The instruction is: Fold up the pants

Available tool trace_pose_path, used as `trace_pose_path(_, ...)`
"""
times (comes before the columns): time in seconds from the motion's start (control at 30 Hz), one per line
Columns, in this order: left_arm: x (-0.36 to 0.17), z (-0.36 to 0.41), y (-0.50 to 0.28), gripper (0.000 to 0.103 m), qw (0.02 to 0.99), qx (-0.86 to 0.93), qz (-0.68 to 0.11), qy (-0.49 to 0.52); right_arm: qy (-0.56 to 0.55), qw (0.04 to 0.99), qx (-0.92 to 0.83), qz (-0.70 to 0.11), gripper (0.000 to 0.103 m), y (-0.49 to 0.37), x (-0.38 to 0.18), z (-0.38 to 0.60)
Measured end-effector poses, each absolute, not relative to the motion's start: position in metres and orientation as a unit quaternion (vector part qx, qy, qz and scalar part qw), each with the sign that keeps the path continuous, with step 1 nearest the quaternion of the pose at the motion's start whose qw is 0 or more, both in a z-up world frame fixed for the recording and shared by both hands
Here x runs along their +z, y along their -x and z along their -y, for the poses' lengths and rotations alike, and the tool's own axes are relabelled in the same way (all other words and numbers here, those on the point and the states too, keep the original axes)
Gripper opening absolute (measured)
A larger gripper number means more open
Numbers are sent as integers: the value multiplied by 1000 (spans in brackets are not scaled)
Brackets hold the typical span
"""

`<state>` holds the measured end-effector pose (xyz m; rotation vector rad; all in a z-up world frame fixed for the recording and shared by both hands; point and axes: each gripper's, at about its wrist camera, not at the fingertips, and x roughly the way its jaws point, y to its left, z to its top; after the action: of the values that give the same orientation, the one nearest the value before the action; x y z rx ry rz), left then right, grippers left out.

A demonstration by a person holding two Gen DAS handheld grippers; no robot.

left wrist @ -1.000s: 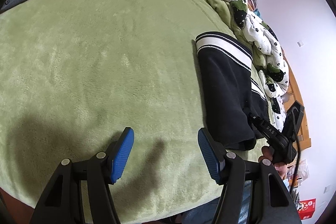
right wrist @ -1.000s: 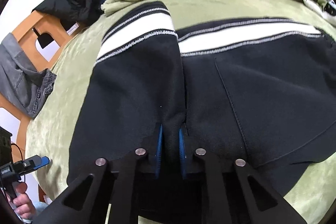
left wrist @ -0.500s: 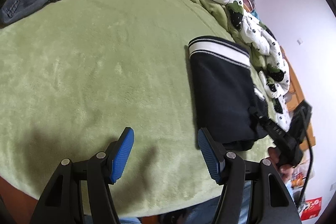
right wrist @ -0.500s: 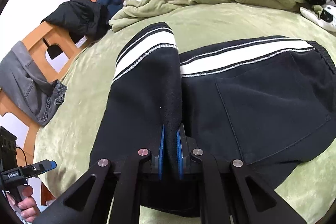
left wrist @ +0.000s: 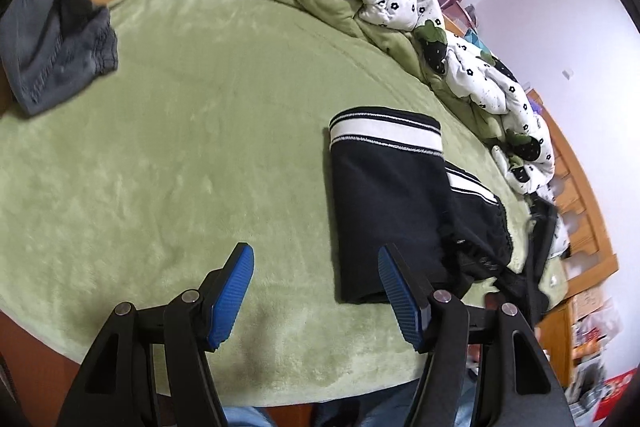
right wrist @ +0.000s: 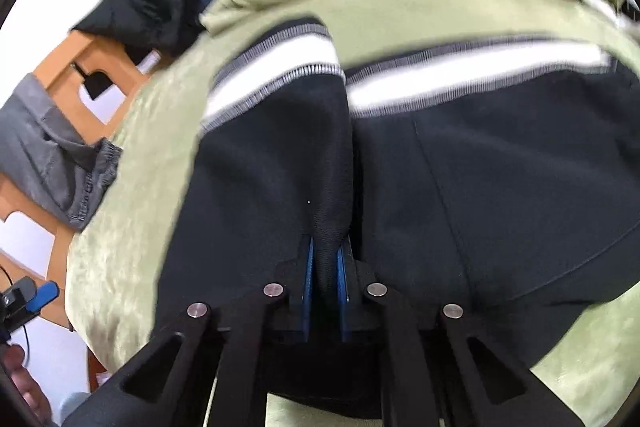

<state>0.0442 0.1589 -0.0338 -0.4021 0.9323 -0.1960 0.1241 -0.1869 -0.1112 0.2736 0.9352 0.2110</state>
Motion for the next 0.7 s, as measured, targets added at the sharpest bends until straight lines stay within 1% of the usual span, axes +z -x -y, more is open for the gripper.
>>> trace_pose_path(0.13,-20,-156,-42,63,880,-73,-442,159,-136,890,124,-418,9,-114,-82,190)
trace_pose_path(0.33,-14,-134,-55,63,880,-73,-451,131,-137,892,142,-406,9,-119,-52,206)
trace_pose_path(0.53,-29,-81,-82,63,869,-105,-469,120,-126,906,134,-382,9,-122,-24,252)
trace_pose_path(0.7,-47,-27,-103,63,855,-155,-480,117,-121,923,98,-352,9,-123,-5,321)
